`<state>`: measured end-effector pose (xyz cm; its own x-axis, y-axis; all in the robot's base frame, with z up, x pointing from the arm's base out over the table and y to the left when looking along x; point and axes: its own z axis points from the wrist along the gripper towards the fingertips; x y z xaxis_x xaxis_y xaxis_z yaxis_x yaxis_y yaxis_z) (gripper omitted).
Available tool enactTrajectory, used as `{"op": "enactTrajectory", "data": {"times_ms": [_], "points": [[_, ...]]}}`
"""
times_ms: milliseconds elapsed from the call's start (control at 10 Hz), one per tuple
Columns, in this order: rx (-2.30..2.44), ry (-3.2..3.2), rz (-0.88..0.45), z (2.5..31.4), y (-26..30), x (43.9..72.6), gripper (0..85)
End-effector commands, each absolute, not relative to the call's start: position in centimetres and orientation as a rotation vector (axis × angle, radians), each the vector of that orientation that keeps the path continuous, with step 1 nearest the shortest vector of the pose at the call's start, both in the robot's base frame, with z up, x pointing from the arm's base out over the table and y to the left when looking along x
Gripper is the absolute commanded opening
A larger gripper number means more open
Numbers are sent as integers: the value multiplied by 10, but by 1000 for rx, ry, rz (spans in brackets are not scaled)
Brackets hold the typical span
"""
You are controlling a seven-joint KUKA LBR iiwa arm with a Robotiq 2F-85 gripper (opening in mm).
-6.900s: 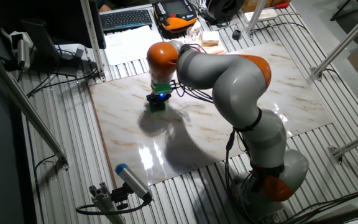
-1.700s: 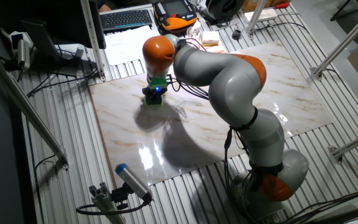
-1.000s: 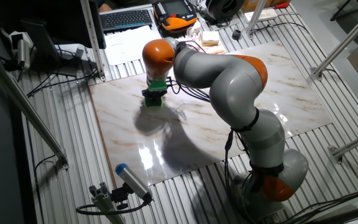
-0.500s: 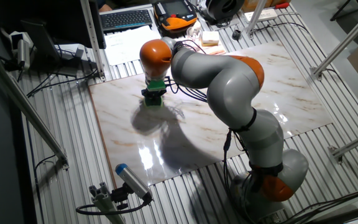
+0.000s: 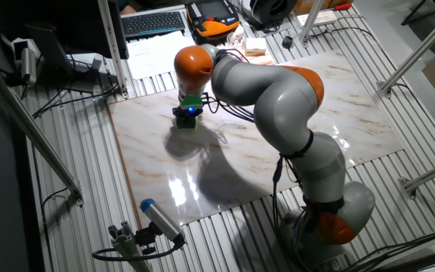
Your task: Clean the tabletop with a sponge
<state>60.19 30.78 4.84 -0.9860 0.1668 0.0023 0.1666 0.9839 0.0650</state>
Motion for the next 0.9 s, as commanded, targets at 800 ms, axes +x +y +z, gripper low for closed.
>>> {"op": "enactTrajectory", "data": {"times_ms": [800], "points": [[253,3121,115,51,308,599,0]]}}
